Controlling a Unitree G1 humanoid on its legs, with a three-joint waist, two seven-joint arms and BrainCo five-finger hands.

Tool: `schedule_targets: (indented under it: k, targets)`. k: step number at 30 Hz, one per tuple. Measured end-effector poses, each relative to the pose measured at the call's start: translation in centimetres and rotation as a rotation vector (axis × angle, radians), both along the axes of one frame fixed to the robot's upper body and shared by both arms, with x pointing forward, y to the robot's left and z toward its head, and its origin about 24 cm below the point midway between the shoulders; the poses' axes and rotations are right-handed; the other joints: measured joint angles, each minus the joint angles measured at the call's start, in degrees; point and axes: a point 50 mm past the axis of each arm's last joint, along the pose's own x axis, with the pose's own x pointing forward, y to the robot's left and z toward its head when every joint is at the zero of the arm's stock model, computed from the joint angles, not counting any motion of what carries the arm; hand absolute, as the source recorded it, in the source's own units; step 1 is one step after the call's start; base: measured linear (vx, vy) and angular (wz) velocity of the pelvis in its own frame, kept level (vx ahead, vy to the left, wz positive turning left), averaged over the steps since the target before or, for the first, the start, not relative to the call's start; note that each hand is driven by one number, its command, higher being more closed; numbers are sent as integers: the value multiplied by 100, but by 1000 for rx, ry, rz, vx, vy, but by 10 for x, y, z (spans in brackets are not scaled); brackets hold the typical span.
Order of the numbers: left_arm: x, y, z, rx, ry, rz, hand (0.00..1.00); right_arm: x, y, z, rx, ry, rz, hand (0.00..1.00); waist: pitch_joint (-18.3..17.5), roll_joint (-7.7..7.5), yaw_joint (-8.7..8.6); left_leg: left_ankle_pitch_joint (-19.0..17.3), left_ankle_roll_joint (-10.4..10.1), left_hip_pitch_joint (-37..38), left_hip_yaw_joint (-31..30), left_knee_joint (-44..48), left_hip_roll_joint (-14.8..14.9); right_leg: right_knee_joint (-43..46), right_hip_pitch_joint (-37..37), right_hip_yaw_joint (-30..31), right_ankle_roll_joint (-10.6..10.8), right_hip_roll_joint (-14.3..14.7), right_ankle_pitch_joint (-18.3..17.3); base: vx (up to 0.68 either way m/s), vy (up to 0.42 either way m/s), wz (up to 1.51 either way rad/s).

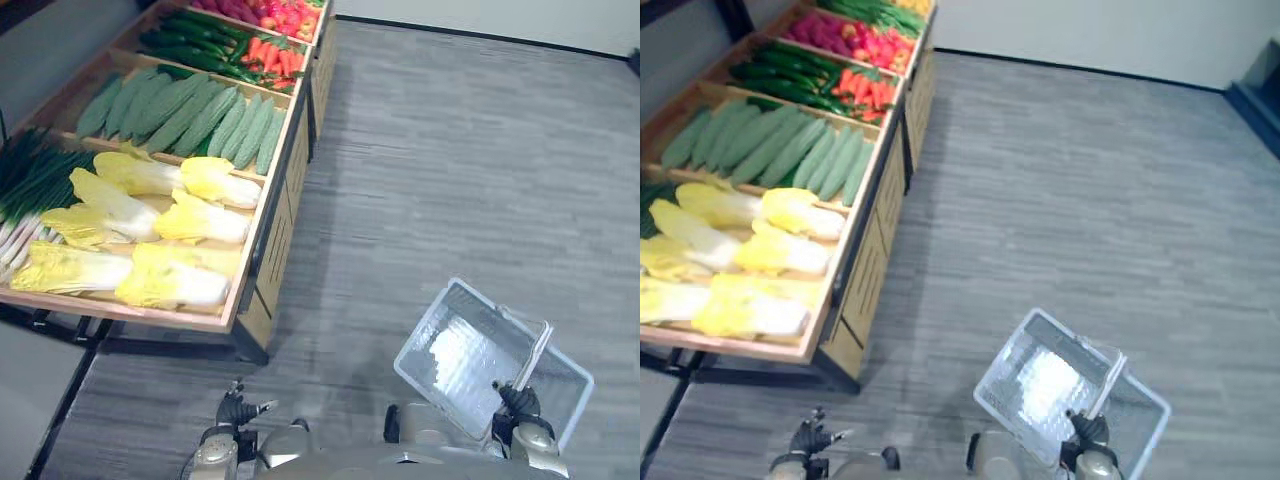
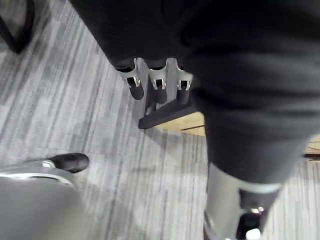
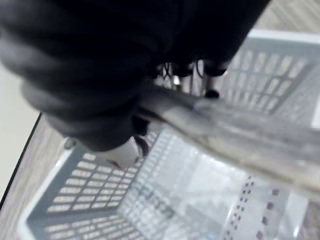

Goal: Pick vegetable in the basket

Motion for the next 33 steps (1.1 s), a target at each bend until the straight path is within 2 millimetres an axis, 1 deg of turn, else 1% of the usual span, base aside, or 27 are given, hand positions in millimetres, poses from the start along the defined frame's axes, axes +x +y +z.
schedule_targets:
  k: [1,3,4,5,6,7,8,9,10,11,13,14,16,17,18,19,20,21,22,24,25,26,27,28,30,31,33]
  targets:
    - [2,0,1,1,-6,-2,0,1,2,0,2,-5,8,100,-1,-2,1,-14,-23,18,-61,1,53,-469,-13,26,-35,-1,43,425,-247,83]
    - [6,-1,1,-2,-15,-4,0,5,5,1,8,-21,20,100,-2,-9,6,-128,-218,89,-121,6,198,-1961,3,235,-157,-22,573,387,-285,61]
    - [6,-1,1,-2,-15,-2,0,8,7,1,14,-29,29,100,-4,-38,6,-290,-475,162,-171,11,280,-2946,6,429,-178,-80,1211,453,-398,45]
    - [4,1,1,2,-12,6,0,9,9,1,22,-33,29,100,-27,-159,13,-439,-692,231,-218,7,281,-3543,23,551,-184,-216,1594,588,-559,55]
    - [3,5,0,4,-1,28,0,12,14,0,37,-40,21,100,33,-152,32,-685,-981,420,-280,-40,389,-3624,124,469,-82,-202,2370,560,-552,44]
    - [2,-12,-6,-44,20,22,0,21,8,4,33,-60,-1,100,89,186,49,-727,-1069,464,-307,-36,672,-3182,82,305,-208,40,1912,428,-409,40]
    - [0,-16,-7,-57,24,23,0,23,9,5,37,-68,-5,100,102,215,49,-637,-1071,479,-378,-26,633,-2770,-39,312,-282,5,1633,393,-363,56]
    - [-6,-18,-9,-68,39,40,0,21,8,5,41,-71,-19,100,99,259,-11,-370,-1076,688,-346,-60,652,-1925,-67,225,-362,-50,987,244,-224,55]
    - [-9,-17,-10,-67,44,48,0,21,8,5,42,-71,-22,100,80,271,2,-314,-1106,794,-374,-72,694,-1692,-47,183,-395,-37,786,339,-308,58]
    - [-15,-16,-12,-68,60,63,0,21,6,5,39,-65,-7,100,-2,363,71,-292,-1127,861,-408,-4,830,-1431,2,55,-479,-5,536,289,-215,29]
    - [-19,-16,-13,-69,67,75,0,19,8,1,43,-32,22,100,-113,414,93,-281,-1109,526,-547,519,915,-1410,113,-169,-533,0,356,331,-260,55]
    - [-18,-15,-12,-71,61,82,0,17,11,-3,53,-7,45,100,-113,424,92,-201,-1049,110,-659,1223,948,-1587,344,-404,-563,-15,302,288,-245,95]
    - [-18,-12,-11,-63,58,85,0,12,16,-8,70,31,64,100,-54,351,147,66,-1109,-594,-527,2584,1086,-2116,936,-770,-602,-22,322,325,-195,82]
    - [-22,-12,-12,-62,69,86,0,8,19,-12,80,64,79,100,-61,368,293,-382,-1113,-901,-78,3168,1068,-2450,1386,-928,-621,-37,368,307,-107,40]
    - [-23,-12,-12,-65,70,88,0,9,18,-12,77,66,85,100,-67,379,324,-650,-1110,-1028,137,3200,991,-2578,1539,-997,-595,-61,385,352,-78,47]
    - [-23,-13,-12,-67,67,89,0,12,17,-10,73,61,89,100,-65,374,331,-882,-1066,-1310,452,2842,654,-2745,1774,-1230,-536,-185,417,226,12,51]
    - [-22,-13,-12,-68,63,90,0,14,16,-10,70,59,90,100,-67,372,325,-842,-1015,-1443,605,2423,442,-2804,1867,-1359,-495,-244,434,281,45,97]
    - [-20,-16,-11,-74,52,82,0,13,12,-9,62,63,89,100,-102,457,295,-135,-649,-1640,1055,1336,71,-2921,2069,-1687,-374,-232,450,269,54,116]
    - [-19,-15,-10,-70,48,75,0,12,16,-13,84,87,82,100,-120,330,392,81,-85,-1545,1454,1087,-88,-3010,2272,-1865,-261,-305,450,283,32,119]
    - [-19,-5,-9,-49,51,77,0,16,23,-14,104,80,84,100,-121,122,422,135,46,-1410,1494,716,-364,-2800,2354,-2005,-142,-433,526,305,58,124]
    - [-21,-6,-10,-58,63,76,0,17,23,-14,110,88,78,100,-115,123,404,128,69,-1326,1097,631,-483,-1992,2232,-1998,-118,-604,543,359,101,163]
    - [-23,-7,-11,-64,75,73,0,16,21,-14,117,81,42,100,-110,125,385,135,76,-1148,791,489,-568,-1108,2036,-1874,55,-790,706,362,39,167]
    - [-24,-7,-12,-65,87,63,0,14,18,-14,125,75,7,100,-86,123,357,149,92,-960,483,369,-570,-297,1829,-1474,86,-875,952,358,-43,182]
    - [-26,-5,-12,-59,100,50,0,13,16,-15,131,72,-16,100,-51,170,351,151,89,-774,60,305,-548,230,1658,-874,21,-665,486,310,-100,161]
    - [-26,-5,-12,-62,99,58,0,11,15,-15,151,56,-59,100,-67,166,346,177,45,-553,-390,211,-502,207,1563,-474,25,-431,73,255,-123,150]
    - [-25,-6,-12,-76,90,78,0,9,14,-15,164,46,-91,100,-95,181,345,203,-11,-486,-754,174,-499,-150,1475,-239,-64,-375,-97,223,-169,174]
    - [-22,-7,-11,-89,72,99,0,6,11,-15,182,34,-147,100,-110,168,298,189,-170,-431,-1256,120,-488,-904,1342,650,-93,-198,-192,130,-280,152]
